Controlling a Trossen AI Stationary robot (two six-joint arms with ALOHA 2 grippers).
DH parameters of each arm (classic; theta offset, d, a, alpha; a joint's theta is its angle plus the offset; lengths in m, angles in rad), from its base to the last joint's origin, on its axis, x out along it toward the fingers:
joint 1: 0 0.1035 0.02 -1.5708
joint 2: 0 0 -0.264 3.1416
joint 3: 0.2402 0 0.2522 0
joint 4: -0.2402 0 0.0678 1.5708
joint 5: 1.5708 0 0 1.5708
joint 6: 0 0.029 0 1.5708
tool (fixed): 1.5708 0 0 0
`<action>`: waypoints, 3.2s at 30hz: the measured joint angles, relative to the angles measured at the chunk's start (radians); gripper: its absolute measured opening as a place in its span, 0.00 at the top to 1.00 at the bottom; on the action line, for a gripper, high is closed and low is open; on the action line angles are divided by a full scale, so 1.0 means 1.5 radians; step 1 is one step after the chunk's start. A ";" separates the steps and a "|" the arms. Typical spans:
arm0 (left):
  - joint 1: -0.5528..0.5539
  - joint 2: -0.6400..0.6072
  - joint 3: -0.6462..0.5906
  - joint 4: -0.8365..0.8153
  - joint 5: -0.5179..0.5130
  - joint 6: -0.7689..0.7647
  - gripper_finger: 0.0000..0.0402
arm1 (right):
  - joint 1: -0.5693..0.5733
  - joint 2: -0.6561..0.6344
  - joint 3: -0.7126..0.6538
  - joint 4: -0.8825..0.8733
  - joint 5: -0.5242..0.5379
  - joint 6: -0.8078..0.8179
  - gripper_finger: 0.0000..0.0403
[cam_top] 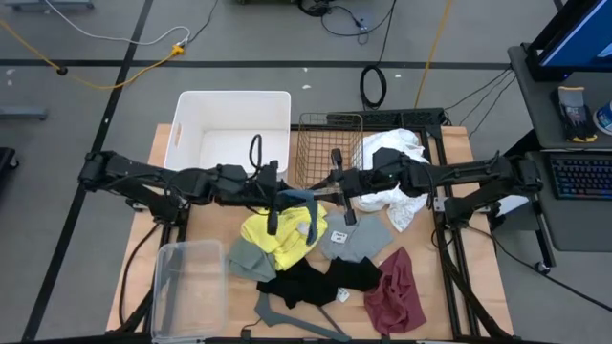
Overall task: Pick & Place Cloths
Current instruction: Put the blue sock into the transparent bin
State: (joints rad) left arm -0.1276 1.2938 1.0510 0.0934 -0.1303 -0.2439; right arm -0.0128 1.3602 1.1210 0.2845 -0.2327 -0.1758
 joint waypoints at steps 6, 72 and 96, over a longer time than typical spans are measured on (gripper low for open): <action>-0.006 -0.030 0.106 -0.213 0.037 -0.137 0.99 | 0.000 -0.026 0.000 -0.143 0.000 -0.024 0.67; -0.383 0.119 0.345 -0.992 0.227 -0.946 1.00 | 0.000 -0.033 -0.028 -0.167 -0.001 0.023 0.61; -0.463 0.119 0.112 -0.898 0.249 -1.039 0.90 | 0.001 -0.033 -0.028 -0.167 -0.003 0.039 0.61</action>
State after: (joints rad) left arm -0.8220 1.4727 1.2185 -1.2534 0.2432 -1.8020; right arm -0.0113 1.3113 1.0794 0.0334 -0.2379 -0.1165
